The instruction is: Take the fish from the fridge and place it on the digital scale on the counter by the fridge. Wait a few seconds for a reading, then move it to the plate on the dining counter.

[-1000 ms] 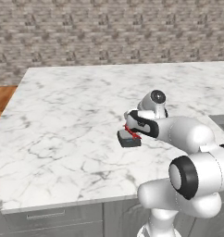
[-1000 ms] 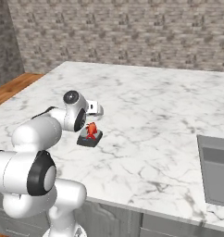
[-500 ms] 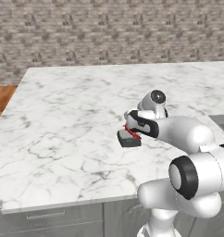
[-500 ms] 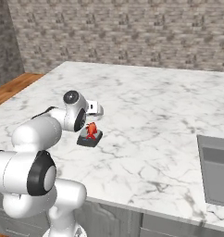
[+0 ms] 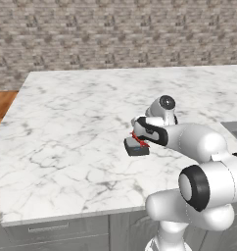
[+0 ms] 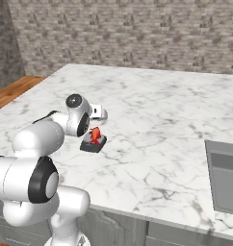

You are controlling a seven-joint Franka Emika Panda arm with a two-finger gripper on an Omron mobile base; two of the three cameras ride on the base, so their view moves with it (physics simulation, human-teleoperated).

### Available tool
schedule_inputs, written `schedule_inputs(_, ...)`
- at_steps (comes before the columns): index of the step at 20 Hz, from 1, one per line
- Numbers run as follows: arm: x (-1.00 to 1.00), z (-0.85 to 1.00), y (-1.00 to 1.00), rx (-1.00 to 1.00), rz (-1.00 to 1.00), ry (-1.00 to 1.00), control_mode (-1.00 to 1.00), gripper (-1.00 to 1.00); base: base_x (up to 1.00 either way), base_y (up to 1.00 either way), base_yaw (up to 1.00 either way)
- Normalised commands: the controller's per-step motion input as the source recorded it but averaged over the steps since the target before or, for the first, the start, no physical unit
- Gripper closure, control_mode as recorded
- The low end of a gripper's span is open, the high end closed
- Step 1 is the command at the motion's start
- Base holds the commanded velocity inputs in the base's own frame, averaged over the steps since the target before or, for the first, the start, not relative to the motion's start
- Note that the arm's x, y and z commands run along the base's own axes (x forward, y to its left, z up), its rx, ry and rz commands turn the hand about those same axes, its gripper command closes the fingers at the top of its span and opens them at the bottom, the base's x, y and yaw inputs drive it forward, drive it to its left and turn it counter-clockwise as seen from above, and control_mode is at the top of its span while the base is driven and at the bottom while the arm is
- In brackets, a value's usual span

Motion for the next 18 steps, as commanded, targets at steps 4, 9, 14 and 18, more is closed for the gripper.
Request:
schedule_inputs(4,0.00,0.00,0.00,0.00,0.00,0.00,-1.00,-1.00,0.00,0.00,0.00)
schedule_inputs(9,0.00,0.00,0.00,0.00,0.00,0.00,-1.00,-1.00,0.00,0.00,0.00)
schedule_inputs(14,0.00,0.00,0.00,0.00,0.00,0.00,-1.00,-1.00,0.00,0.00,0.00)
schedule_inputs(18,0.00,0.00,0.00,0.00,0.00,0.00,-1.00,-1.00,0.00,0.00,0.00)
